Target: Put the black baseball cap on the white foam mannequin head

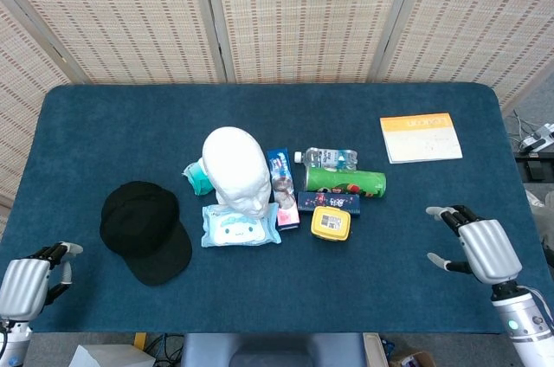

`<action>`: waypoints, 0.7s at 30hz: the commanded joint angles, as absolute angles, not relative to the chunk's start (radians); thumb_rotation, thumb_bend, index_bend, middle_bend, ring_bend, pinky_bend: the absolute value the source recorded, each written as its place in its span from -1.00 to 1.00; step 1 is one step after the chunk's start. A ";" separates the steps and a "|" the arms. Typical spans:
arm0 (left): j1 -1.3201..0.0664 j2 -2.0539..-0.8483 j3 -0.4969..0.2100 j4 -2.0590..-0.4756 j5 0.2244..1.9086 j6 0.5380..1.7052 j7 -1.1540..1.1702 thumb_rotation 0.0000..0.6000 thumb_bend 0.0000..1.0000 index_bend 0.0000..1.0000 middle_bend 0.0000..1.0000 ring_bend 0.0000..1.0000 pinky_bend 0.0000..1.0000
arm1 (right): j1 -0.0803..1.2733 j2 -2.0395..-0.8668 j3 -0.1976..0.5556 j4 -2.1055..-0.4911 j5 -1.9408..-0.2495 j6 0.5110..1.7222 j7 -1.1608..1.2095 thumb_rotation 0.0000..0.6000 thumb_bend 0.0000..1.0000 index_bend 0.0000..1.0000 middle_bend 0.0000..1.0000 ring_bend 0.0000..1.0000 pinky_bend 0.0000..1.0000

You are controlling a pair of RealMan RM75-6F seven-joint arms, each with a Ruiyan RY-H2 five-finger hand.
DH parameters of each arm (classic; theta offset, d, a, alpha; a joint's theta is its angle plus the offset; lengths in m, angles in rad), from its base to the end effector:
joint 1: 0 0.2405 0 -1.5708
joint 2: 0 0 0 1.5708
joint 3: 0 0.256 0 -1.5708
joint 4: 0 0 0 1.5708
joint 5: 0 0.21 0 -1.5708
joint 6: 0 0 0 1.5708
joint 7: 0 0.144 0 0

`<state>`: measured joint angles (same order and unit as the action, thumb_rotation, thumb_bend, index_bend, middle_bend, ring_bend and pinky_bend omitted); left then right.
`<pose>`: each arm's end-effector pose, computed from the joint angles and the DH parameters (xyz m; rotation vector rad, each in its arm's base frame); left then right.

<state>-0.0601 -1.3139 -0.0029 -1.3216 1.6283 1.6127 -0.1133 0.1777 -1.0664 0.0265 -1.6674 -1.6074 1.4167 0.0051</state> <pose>-0.3299 0.1643 0.1235 -1.4326 -0.8272 -1.0195 -0.2784 -0.2006 0.1525 1.5833 -0.8660 0.9724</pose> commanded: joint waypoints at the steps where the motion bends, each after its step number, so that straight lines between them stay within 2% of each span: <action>1: -0.067 -1.295 0.016 -1.351 1.657 1.613 -0.136 1.00 0.56 -0.15 0.00 0.03 0.44 | 0.175 -1.065 0.026 -1.666 -1.606 1.419 0.009 1.00 -1.00 -0.42 -0.22 -0.41 0.23; 13: -0.109 -1.278 0.047 -1.454 1.742 1.579 -0.083 1.00 0.60 -0.12 0.02 0.03 0.43 | 0.169 -1.059 0.027 -1.664 -1.607 1.430 0.023 1.00 -1.00 -0.42 -0.22 -0.41 0.23; 21: -0.153 -1.288 0.060 -1.514 1.758 1.500 -0.038 1.00 0.60 -0.11 0.01 0.00 0.43 | 0.170 -1.057 0.028 -1.665 -1.606 1.430 0.028 1.00 -1.00 -0.42 -0.22 -0.41 0.23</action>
<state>-0.1436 -1.2847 0.0581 -1.5036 1.7556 1.5118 -0.0484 0.1696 -1.0567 0.0282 -1.6645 -1.6059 1.4296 0.0277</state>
